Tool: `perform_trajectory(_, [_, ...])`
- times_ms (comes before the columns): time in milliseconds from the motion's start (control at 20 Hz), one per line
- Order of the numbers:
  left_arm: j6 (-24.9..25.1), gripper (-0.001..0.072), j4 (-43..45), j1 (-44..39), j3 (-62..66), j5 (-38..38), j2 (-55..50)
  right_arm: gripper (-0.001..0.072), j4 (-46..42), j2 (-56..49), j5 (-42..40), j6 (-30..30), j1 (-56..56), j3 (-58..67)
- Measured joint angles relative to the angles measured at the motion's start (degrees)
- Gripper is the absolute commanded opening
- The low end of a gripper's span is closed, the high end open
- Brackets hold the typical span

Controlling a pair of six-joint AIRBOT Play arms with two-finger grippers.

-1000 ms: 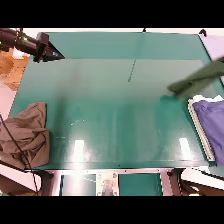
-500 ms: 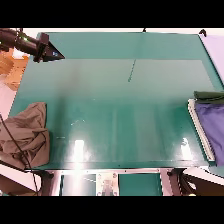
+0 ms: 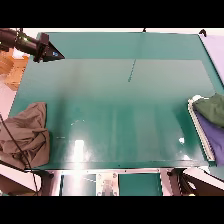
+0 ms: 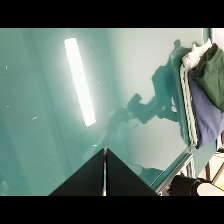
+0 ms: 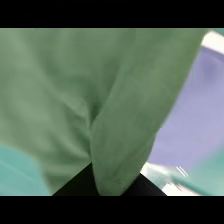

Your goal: Fold the shirts.

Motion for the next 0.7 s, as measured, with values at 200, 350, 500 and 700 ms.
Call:
perform_trajectory(200, [0.6, 0.0023, 0.0, 0.0, 0.0, 0.0, 0.0, 0.0317, -7.6, 1.0, -2.3, 2.8, 0.0, -11.0])
perform_trajectory(350, [0.9, 0.0023, 0.0, 0.0, 0.0, 0.0, 0.0, 0.0682, -11.3, 1.0, -3.6, 4.5, 0.0, -15.4])
perform_trajectory(500, [1.0, 0.0023, 0.0, 0.0, 0.0, 0.0, 0.0, 0.0681, -12.1, 0.9, -3.8, 5.7, 0.0, -14.2])
perform_trajectory(700, [1.2, 0.0023, 0.0, 0.0, 0.0, 0.2, 0.0, 0.0322, -5.6, 0.9, -3.7, 7.1, 1.6, -3.3])
